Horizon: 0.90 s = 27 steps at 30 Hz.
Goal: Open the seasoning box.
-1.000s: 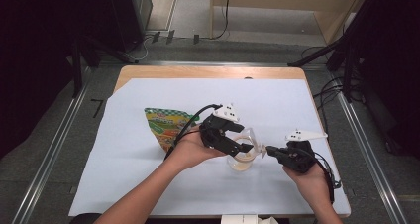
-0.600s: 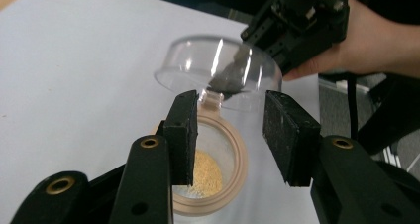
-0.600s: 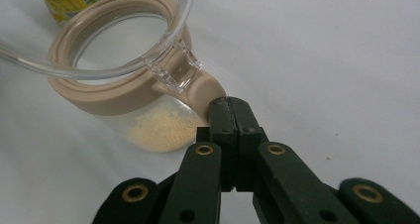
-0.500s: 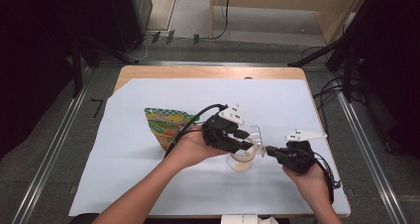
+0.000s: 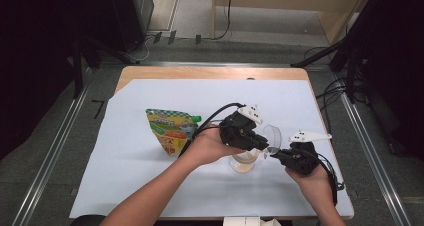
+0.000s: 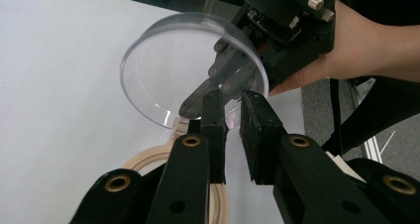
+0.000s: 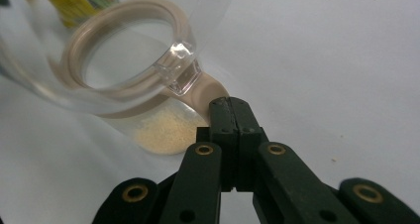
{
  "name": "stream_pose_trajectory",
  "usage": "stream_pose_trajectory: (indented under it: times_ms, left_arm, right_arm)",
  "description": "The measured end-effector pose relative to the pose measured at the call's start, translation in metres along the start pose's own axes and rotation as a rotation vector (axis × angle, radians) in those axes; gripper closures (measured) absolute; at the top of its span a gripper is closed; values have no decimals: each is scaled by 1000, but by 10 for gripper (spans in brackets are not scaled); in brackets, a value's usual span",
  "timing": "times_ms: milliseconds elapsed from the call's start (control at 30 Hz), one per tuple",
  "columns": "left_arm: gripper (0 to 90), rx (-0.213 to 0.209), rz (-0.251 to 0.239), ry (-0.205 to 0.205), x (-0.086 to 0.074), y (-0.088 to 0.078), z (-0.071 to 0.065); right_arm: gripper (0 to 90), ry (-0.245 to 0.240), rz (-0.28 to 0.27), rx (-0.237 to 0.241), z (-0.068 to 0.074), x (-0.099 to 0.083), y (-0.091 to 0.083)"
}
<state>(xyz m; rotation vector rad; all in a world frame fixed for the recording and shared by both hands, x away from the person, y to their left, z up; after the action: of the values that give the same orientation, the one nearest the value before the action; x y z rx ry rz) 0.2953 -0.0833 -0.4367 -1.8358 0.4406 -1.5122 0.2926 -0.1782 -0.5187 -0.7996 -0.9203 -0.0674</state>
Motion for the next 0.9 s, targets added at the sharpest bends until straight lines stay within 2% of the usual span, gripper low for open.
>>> stream_pose_trajectory:
  times_ms: [133,233,300,333,433,567,667,767,800,900]
  left_arm:
    - [785,-7,12,-5,-2,3,-1]
    - [762,-16,2,-18,-5,-2,0]
    - [748,-19,-5,-16,-8,-7,0]
    - [749,-22,-14,-17,-9,-10,1]
    - [772,-18,-40,-23,-14,-20,4]
    - [774,-17,-54,-45,-21,-31,7]
    - [759,-16,-57,-62,-24,-41,10]
    - [659,-3,-44,-80,-26,-45,12]
    - [607,-5,-34,-110,-29,-52,15]
    - [563,13,-42,-116,-31,-62,19]
  right_arm:
    - [900,-6,1,-9,0,-1,-2]
    - [900,10,-20,-21,-2,0,-11]
    - [900,22,-36,-11,0,-2,-17]
    - [871,26,-40,-2,2,-4,-20]
    - [861,25,-28,26,15,-11,-23]
    - [835,-28,4,41,33,-20,-20]
    - [783,-59,6,82,48,-20,-17]
    - [747,-81,4,115,59,-20,-15]
    - [736,-108,9,122,64,-20,-12]
    - [721,-118,2,151,72,-18,-10]
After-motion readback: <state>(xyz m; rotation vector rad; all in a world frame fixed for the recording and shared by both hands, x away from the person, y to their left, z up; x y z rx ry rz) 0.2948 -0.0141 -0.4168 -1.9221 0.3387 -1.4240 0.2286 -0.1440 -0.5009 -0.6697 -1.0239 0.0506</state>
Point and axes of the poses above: each handheld gripper's, and its own axes: y roughly forward along the jaws, x roughly out of its top, z roughly to its left, the point moved 9 cm from there along y, roughly forward along the jaws, and after that the axes turned 10 degrees about x, right-handed, at the moved point
